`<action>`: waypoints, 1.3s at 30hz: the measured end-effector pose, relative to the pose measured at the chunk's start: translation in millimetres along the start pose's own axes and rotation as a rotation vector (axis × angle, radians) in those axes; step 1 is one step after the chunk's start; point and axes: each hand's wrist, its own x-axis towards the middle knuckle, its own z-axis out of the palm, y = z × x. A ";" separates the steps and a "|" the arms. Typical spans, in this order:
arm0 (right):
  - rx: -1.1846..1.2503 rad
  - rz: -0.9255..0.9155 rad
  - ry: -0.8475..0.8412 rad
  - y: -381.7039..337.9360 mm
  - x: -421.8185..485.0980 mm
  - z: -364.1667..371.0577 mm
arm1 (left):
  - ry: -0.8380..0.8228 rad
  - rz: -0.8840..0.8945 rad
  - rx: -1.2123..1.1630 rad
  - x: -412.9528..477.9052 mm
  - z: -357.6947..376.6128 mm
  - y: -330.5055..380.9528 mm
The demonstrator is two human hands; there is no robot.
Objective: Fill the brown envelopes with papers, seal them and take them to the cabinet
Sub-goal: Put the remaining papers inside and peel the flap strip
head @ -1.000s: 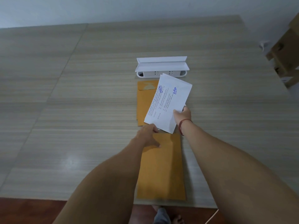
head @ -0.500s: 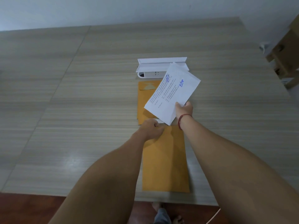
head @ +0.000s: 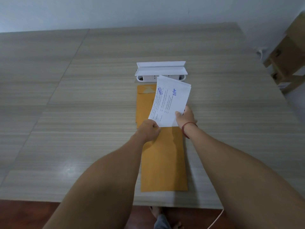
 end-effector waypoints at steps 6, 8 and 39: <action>-0.293 -0.109 -0.006 -0.6 2.3 -3.3 | 0.027 0.069 0.173 3.8 3.4 0.0; -0.348 -0.131 -0.023 -2.8 -0.2 -4.2 | 0.065 0.112 0.234 3.7 3.1 2.8; -0.247 -0.164 -0.188 0.1 -2.8 -8.4 | 0.248 0.237 0.121 -2.2 3.4 19.0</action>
